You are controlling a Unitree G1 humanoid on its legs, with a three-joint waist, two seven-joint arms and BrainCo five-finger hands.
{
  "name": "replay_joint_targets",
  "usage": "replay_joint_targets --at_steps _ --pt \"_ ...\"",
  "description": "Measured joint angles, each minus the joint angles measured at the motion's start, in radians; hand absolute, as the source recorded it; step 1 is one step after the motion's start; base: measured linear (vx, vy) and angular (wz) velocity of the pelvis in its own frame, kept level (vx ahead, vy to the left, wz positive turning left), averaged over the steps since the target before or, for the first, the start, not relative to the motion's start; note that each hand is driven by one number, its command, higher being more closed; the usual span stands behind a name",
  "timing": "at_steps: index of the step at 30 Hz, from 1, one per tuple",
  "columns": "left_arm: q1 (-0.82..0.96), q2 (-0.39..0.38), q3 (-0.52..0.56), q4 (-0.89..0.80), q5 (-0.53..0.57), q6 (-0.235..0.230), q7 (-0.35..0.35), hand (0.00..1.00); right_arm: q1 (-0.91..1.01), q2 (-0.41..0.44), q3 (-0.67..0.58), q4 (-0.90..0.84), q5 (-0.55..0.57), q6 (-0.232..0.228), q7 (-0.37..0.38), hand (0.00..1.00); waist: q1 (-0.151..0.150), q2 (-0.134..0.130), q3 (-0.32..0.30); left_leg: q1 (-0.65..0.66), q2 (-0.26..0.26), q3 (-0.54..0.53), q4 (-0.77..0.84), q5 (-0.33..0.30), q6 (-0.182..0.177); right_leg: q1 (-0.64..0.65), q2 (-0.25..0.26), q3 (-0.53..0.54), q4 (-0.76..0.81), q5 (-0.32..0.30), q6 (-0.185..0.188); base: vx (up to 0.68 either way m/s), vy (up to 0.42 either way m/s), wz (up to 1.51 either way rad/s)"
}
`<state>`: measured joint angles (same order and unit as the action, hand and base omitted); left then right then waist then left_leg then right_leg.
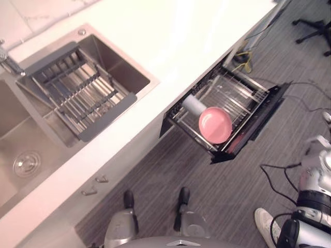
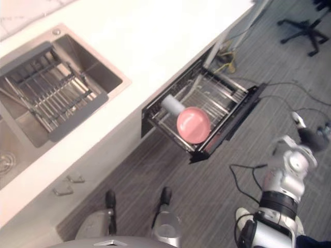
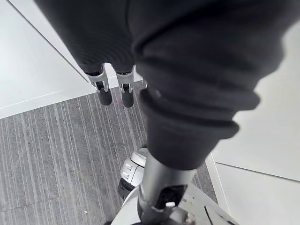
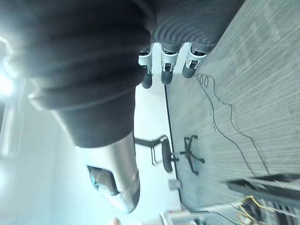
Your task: Walk over to the sink, pick up the cup, carry it to the dishwasher, place the cup inside the dishwasher, then close the dishwasher door
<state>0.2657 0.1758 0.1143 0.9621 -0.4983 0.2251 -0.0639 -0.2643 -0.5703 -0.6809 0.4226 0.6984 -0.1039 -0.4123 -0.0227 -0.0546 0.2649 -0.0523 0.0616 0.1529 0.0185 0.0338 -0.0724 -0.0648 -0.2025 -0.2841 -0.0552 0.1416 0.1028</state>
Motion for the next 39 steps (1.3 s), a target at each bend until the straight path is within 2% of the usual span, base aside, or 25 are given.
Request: replay_joint_targets --at_steps 2,4,6,7,9,11,16,18,21,28,33,36,39 --pt "0.013 -0.003 0.003 0.015 0.000 0.008 0.010 0.00 0.033 0.002 -0.063 0.081 0.118 -0.029 0.059 0.00 -0.004 0.000 -0.045 0.004 0.000 0.003 -0.004 -0.003 -0.005 0.001 0.000 0.001 0.000 -0.002 -0.001 -0.01 -0.001 -0.02" --pt "0.016 -0.006 0.006 0.026 0.000 0.009 0.014 0.00 0.052 0.013 -0.069 0.115 0.181 -0.032 0.122 0.00 -0.003 0.001 -0.063 0.006 0.001 0.007 -0.005 -0.002 -0.006 0.002 -0.001 0.001 0.000 -0.002 -0.002 -0.03 -0.006 -0.04" --pt "0.016 -0.013 0.020 0.038 0.000 0.008 0.014 0.00 0.058 0.057 -0.065 0.114 0.204 -0.044 0.177 0.00 0.000 0.002 -0.065 0.015 0.002 0.010 -0.010 0.004 -0.005 0.011 -0.001 -0.004 -0.001 -0.002 -0.002 -0.05 -0.012 0.00" --pt "0.017 -0.019 0.032 0.047 0.000 0.006 0.015 0.00 0.062 0.111 -0.042 0.115 0.220 -0.046 0.215 0.00 0.009 0.005 -0.067 0.027 0.002 0.010 -0.028 0.011 -0.005 0.019 -0.001 -0.010 -0.001 -0.003 -0.001 -0.05 -0.012 0.07" --pt "0.016 -0.020 0.032 0.051 0.000 0.003 0.015 0.00 0.062 0.152 -0.018 0.116 0.235 -0.045 0.241 0.00 0.017 0.008 -0.068 0.027 0.002 0.009 -0.040 0.015 -0.003 0.019 -0.002 -0.021 -0.002 -0.002 -0.002 -0.05 -0.010 0.10" --pt "0.016 -0.026 0.031 0.051 0.000 -0.005 0.014 0.00 0.062 0.231 0.024 0.116 0.250 -0.045 0.276 0.00 0.035 0.013 -0.069 0.016 0.004 0.003 -0.042 0.018 -0.005 0.020 -0.004 -0.048 -0.002 -0.002 -0.003 -0.04 -0.009 0.21" --pt "0.013 -0.043 0.033 0.051 0.000 -0.024 0.007 0.00 0.061 0.371 0.139 0.156 0.259 -0.039 0.304 0.00 0.079 0.042 -0.082 0.001 0.009 -0.016 -0.063 0.025 -0.009 0.036 -0.011 -0.116 0.001 -0.017 0.004 0.01 -0.008 0.40" --pt "0.012 -0.061 0.036 0.051 0.000 -0.030 0.004 0.00 0.040 0.410 0.173 0.200 0.259 -0.039 0.315 0.00 0.090 0.066 -0.080 0.000 0.012 -0.017 -0.076 0.066 -0.007 0.049 -0.020 -0.158 0.016 -0.026 0.010 0.09 0.008 0.49" --pt "0.007 -0.074 0.040 0.050 -0.002 -0.030 -0.007 0.00 0.000 0.455 0.220 0.248 0.258 -0.041 0.321 0.00 0.115 0.069 -0.078 0.001 0.002 -0.030 -0.076 0.071 0.000 0.050 -0.037 -0.174 0.046 -0.041 0.028 0.07 0.021 0.23" --pt "0.002 -0.098 0.042 0.050 0.000 -0.038 -0.029 0.00 -0.056 0.476 0.255 0.285 0.237 -0.057 0.290 0.00 0.135 0.091 -0.065 0.004 -0.022 -0.059 -0.091 0.074 0.003 0.065 -0.075 -0.220 0.083 -0.072 0.050 0.02 0.028 0.22" --pt "0.002 -0.097 0.042 0.051 0.009 -0.041 -0.032 0.00 -0.066 0.472 0.284 0.299 0.229 -0.118 0.244 0.00 0.137 0.091 -0.064 0.015 -0.020 -0.066 -0.093 0.072 -0.001 0.067 -0.082 -0.220 0.115 -0.096 0.053 0.00 0.001 0.05" --pt "0.004 -0.093 0.043 0.051 0.027 -0.053 -0.037 0.00 -0.066 0.410 0.283 0.252 0.146 -0.148 0.190 0.00 0.134 0.090 -0.063 0.022 -0.018 -0.063 -0.093 0.068 -0.006 0.068 -0.081 -0.215 0.122 -0.103 0.054 -0.01 -0.009 -0.03" --pt "0.004 -0.082 0.043 0.051 0.034 -0.051 -0.047 0.00 -0.066 0.286 0.250 0.197 0.042 -0.157 0.142 0.00 0.131 0.087 -0.061 0.032 -0.012 -0.041 -0.093 0.064 -0.005 0.062 -0.074 -0.187 0.120 -0.103 0.053 -0.03 -0.019 -0.22"
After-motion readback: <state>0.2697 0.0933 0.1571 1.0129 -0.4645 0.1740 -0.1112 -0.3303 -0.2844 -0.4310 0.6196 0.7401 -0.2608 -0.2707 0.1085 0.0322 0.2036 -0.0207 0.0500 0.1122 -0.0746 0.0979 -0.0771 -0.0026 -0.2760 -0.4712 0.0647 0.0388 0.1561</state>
